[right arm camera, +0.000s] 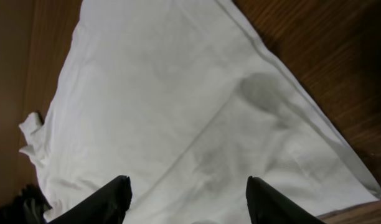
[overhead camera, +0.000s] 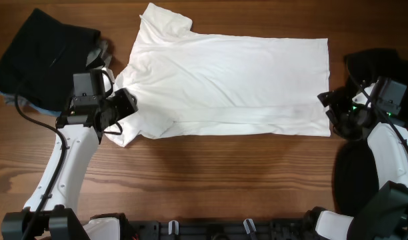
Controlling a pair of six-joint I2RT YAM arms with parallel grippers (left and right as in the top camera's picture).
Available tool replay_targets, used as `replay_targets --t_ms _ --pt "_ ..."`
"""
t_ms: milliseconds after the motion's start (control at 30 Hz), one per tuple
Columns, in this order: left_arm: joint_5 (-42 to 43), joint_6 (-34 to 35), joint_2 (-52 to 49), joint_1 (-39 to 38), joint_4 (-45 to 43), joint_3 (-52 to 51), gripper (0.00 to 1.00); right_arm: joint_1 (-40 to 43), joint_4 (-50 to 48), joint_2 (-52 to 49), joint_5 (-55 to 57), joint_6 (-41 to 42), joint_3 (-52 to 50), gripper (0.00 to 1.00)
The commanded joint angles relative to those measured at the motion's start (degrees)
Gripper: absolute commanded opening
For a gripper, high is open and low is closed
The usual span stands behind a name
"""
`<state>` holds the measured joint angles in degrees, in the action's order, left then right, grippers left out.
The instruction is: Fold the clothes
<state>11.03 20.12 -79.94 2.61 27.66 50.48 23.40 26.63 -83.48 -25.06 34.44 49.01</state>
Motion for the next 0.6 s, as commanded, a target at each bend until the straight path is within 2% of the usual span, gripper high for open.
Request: replay_targets --t_ms 0,100,200,267,300,433,567 --pt "-0.7 -3.4 -0.5 -0.1 -0.7 0.6 0.66 -0.1 0.0 -0.4 3.1 -1.8 1.1 0.74" --pt "-0.7 -3.4 -0.5 0.1 1.9 0.6 0.67 -0.1 3.1 -0.4 3.2 -4.6 1.1 0.73" --pt "-0.7 -3.4 -0.5 0.1 7.4 0.5 0.59 -0.1 9.5 -0.4 3.5 -7.3 1.1 0.74" --pt "-0.7 -3.5 -0.7 0.1 12.0 -0.1 0.58 -0.1 16.2 -0.6 6.8 -9.1 1.1 0.74" --pt "-0.7 -3.5 -1.0 0.1 12.4 -1.3 0.60 -0.1 18.3 -0.9 9.4 -9.2 0.8 0.81" --pt "-2.7 -3.4 -3.3 0.1 7.0 -5.4 0.63 -0.1 18.2 -2.5 10.1 -10.2 -1.0 0.90" --pt "-3.3 -3.4 -8.1 0.1 3.5 -6.8 0.62 -0.1 16.5 -4.2 10.1 -10.5 -2.9 0.95"
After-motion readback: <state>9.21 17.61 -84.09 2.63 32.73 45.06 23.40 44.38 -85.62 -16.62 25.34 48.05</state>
